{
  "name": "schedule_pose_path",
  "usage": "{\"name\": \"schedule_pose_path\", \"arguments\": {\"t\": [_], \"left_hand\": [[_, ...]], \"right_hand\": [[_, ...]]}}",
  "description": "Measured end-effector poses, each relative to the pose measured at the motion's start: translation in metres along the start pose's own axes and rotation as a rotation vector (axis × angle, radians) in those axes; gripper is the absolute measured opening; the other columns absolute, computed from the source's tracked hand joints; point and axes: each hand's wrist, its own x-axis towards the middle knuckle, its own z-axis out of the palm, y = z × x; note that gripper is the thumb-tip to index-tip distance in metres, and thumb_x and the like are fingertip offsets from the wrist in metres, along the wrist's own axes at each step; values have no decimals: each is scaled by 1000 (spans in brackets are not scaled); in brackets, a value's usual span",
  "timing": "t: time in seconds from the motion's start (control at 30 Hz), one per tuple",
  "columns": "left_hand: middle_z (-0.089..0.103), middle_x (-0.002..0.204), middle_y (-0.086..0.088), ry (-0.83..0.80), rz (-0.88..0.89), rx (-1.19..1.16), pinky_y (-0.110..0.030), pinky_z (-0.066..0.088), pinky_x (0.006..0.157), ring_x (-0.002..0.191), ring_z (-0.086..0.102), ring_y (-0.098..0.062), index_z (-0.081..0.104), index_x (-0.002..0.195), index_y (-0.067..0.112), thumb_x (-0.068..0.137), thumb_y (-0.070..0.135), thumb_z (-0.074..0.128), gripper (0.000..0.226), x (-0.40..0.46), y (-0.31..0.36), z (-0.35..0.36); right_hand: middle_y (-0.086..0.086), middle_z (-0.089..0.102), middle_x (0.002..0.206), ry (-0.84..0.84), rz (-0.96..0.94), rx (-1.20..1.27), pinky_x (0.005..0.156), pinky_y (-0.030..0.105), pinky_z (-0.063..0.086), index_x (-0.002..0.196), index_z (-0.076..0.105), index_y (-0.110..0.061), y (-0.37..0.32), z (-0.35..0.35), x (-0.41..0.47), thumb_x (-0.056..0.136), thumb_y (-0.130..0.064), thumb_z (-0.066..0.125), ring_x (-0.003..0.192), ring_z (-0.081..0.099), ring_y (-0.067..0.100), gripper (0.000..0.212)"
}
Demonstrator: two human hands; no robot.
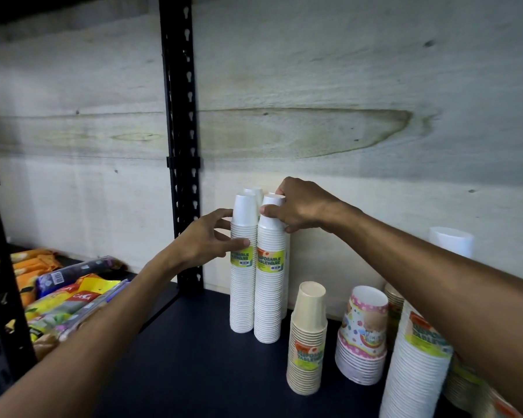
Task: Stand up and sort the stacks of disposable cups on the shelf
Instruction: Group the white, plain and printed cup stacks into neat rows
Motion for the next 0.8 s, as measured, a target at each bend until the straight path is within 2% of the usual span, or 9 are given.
{"name": "schedule_pose_path", "arguments": {"t": [0.1, 0.2, 0.27, 0.47, 0.53, 0.6, 0.67, 0.8], "left_hand": [[64, 125, 3, -6, -5, 3, -42, 60, 83, 95, 72, -14, 46, 140, 28, 73, 40, 83, 77, -1, 2, -1], [63, 125, 6, 27, 6, 7, -41, 61, 81, 93, 72, -12, 45, 141, 26, 75, 39, 82, 76, -2, 9, -4], [62, 125, 6, 84, 17, 14, -42, 61, 80, 94, 70, -12, 44, 142, 23, 76, 38, 81, 77, -3, 16, -9], [63, 123, 4, 292, 153, 56, -44, 59, 83, 95, 68, -15, 50, 137, 21, 84, 38, 74, 61, -10, 51, -28], [65, 119, 6, 322, 197, 41, -45, 59, 83, 95, 68, -17, 54, 134, 22, 85, 38, 73, 55, -12, 67, -28], [67, 115, 8, 315, 222, 38, -47, 59, 84, 95, 69, -17, 57, 129, 25, 85, 40, 72, 48, -15, 84, -26], [68, 112, 11, 291, 242, 38, -46, 58, 86, 96, 69, -15, 60, 124, 30, 85, 43, 72, 43, -17, 100, -18], [69, 109, 13, 224, 272, 45, -43, 58, 86, 94, 69, -10, 62, 120, 31, 85, 45, 71, 39, -22, 136, 9]], "right_hand": [[13, 74, 98, -3, 8, -34, 84, 44, 59, 116, 57, -8, -2, 0, -2, 91, -46, 62, 82, 74, 27, 45], [12, 69, 109, -11, 13, -36, 86, 43, 59, 123, 54, -7, -6, -6, -10, 92, -48, 61, 85, 74, 28, 51], [12, 67, 115, -12, 16, -44, 87, 42, 58, 127, 52, -6, -8, -14, -15, 91, -51, 61, 87, 74, 28, 57], [6, 69, 112, -27, 17, -94, 79, 30, 53, 129, 54, -6, 1, -53, -35, 90, -57, 60, 89, 73, 27, 64], [13, 70, 115, -23, 21, -115, 84, 32, 54, 129, 57, -2, 8, -67, -46, 90, -56, 60, 94, 72, 29, 66], [21, 66, 124, -13, 30, -125, 95, 39, 51, 132, 55, 2, 16, -80, -56, 89, -55, 62, 100, 69, 35, 72], [21, 57, 133, 8, 42, -111, 104, 47, 44, 134, 51, 3, 27, -93, -69, 88, -53, 65, 116, 60, 39, 74], [24, 53, 132, 81, 67, -92, 104, 52, 43, 128, 51, 6, 53, -119, -98, 87, -49, 67, 117, 54, 41, 71]]}}
